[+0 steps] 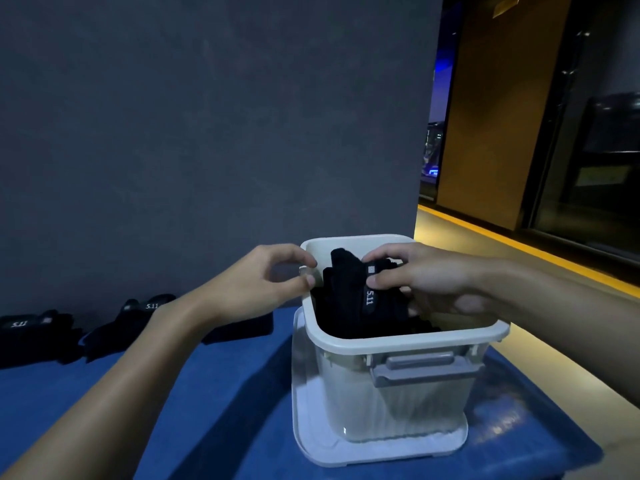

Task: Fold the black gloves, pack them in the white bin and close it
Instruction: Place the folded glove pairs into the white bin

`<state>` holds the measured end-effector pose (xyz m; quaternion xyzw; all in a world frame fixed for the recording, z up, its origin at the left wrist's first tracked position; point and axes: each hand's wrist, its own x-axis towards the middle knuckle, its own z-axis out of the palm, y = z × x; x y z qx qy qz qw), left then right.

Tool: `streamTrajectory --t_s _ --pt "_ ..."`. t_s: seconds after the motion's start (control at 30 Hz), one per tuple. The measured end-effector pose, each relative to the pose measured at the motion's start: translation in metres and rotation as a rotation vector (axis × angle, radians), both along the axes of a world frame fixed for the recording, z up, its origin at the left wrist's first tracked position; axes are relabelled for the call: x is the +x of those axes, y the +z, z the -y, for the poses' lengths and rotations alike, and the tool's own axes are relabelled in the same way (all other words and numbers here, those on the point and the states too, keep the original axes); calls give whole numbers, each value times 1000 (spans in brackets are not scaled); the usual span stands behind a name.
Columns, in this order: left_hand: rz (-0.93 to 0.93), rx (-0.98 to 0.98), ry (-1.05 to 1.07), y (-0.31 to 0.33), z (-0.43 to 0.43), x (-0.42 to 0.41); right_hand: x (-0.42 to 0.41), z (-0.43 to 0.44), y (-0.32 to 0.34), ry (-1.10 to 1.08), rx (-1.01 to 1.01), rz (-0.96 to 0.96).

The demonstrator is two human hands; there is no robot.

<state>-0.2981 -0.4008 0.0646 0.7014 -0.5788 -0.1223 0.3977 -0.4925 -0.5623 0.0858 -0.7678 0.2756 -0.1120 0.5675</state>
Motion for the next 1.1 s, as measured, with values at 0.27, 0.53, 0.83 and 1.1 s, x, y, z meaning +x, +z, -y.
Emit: streamTrajectory --t_s 0.27,0.53,0.83,1.1 --pt "36 5 -26 -2 3 2 8 8 -16 124 95 -142" --pt "45 2 -32 -3 4 3 10 3 -19 202 -423 -271" --pt "100 5 -48 -4 3 7 23 9 -12 344 -679 -214" --pt "77 24 -77 -5 2 13 28 7 -22 395 -725 -274"
